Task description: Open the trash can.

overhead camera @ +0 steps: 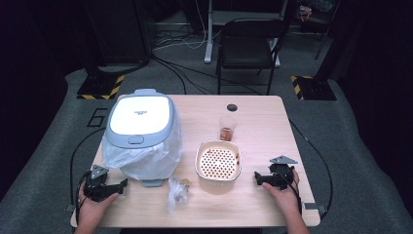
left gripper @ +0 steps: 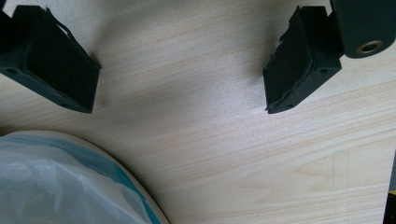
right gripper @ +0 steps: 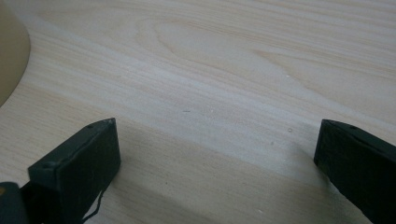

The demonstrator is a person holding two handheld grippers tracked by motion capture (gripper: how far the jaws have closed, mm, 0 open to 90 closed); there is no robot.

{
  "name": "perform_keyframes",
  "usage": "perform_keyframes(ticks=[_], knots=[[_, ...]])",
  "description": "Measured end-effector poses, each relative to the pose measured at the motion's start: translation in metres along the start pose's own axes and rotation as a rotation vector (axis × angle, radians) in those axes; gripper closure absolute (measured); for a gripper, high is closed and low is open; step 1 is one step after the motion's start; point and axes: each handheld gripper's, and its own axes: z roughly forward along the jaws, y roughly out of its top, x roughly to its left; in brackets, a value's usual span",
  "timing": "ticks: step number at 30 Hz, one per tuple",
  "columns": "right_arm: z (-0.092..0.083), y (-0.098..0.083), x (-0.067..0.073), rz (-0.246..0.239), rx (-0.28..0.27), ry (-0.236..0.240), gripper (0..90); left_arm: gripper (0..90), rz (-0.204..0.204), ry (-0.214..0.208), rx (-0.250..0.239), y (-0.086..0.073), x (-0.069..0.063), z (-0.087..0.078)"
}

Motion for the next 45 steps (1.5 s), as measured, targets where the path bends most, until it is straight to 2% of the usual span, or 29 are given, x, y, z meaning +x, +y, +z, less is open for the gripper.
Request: perform_keyframes(ticks=[1, 2, 5, 6, 7, 8, 14, 18, 20, 21, 23, 24, 25, 28, 31, 33, 34, 35, 37, 38, 41, 45], knots=[[0.000, 0.000, 0.000, 0.003, 0.001, 0.000, 0.0, 10.3, -0.003, 0.006, -0.014, -0.001, 0.000, 0.001], [0.000, 0.000, 0.000, 0.003, 0.001, 0.000, 0.0, 10.3, 0.000, 0.000, 0.000, 0.000, 0.000, 0.000], [0.000, 0.000, -0.001, -0.007, -0.004, -0.003, 1.8, 10.8, -0.002, 0.002, -0.002, 0.000, 0.000, 0.000], [-0.001, 0.000, -0.001, -0.002, -0.005, -0.004, 3.8, 10.8, -0.007, 0.012, -0.023, -0.001, -0.001, 0.001], [-0.003, -0.001, -0.002, 0.006, -0.025, -0.014, 13.7, 11.6, -0.012, 0.011, -0.024, -0.001, -0.001, 0.001], [-0.004, -0.002, -0.002, 0.020, -0.038, -0.021, 16.2, 11.8, -0.014, 0.012, -0.026, -0.001, -0.001, 0.001], [-0.004, -0.002, -0.002, 0.011, -0.041, -0.015, 16.7, 13.9, -0.019, 0.013, -0.025, 0.000, -0.001, 0.001], [-0.008, -0.001, -0.001, 0.006, -0.038, -0.002, 30.4, 15.5, -0.020, 0.011, -0.034, -0.001, -0.001, 0.001], [-0.014, 0.005, 0.000, -0.010, -0.040, 0.028, 37.4, 16.6, -0.018, 0.011, -0.030, 0.000, -0.001, 0.001], [-0.014, 0.005, 0.000, -0.010, -0.040, 0.028, 37.4, 16.6, -0.022, 0.013, -0.032, 0.000, -0.001, 0.001], [-0.026, 0.013, 0.003, 0.002, -0.059, 0.047, 41.0, 19.5, -0.015, 0.016, -0.035, 0.000, 0.000, 0.000], [-0.038, 0.023, 0.006, 0.032, -0.076, 0.098, 43.7, 22.4, -0.017, 0.008, -0.036, 0.000, -0.001, 0.000], [-0.038, 0.023, 0.006, 0.032, -0.076, 0.098, 43.7, 24.0, -0.017, 0.008, -0.036, 0.000, -0.001, 0.000], [-0.055, 0.039, 0.015, 0.050, -0.083, 0.174, 47.7, 28.2, -0.005, 0.002, -0.046, 0.000, -0.001, -0.001], [-0.065, 0.053, 0.025, 0.014, -0.104, 0.201, 49.1, 30.4, -0.003, -0.005, -0.047, 0.000, -0.002, -0.001], [-0.070, 0.062, 0.030, -0.008, -0.108, 0.205, 53.6, 30.9, -0.008, -0.011, -0.051, 0.000, -0.003, -0.001], [-0.075, 0.075, 0.035, -0.024, -0.112, 0.231, 56.7, 31.0, -0.011, -0.014, -0.051, 0.000, -0.003, -0.001], [-0.075, 0.075, 0.035, -0.024, -0.112, 0.231, 56.7, 31.0, -0.009, -0.016, -0.045, 0.000, -0.003, -0.001], [-0.078, 0.087, 0.039, -0.036, -0.125, 0.246, 57.4, 31.1, -0.001, -0.020, -0.031, 0.001, -0.004, -0.002], [-0.080, 0.092, 0.042, -0.040, -0.131, 0.253, 57.8, 31.2, -0.001, -0.012, -0.045, 0.001, -0.004, -0.001], [-0.078, 0.107, 0.050, -0.067, -0.150, 0.276, 60.9, 31.8, 0.001, -0.011, -0.046, 0.000, -0.004, -0.001], [-0.064, 0.120, 0.061, -0.109, -0.114, 0.288, 63.1, 31.8, 0.001, -0.010, -0.047, 0.000, -0.004, -0.001]])
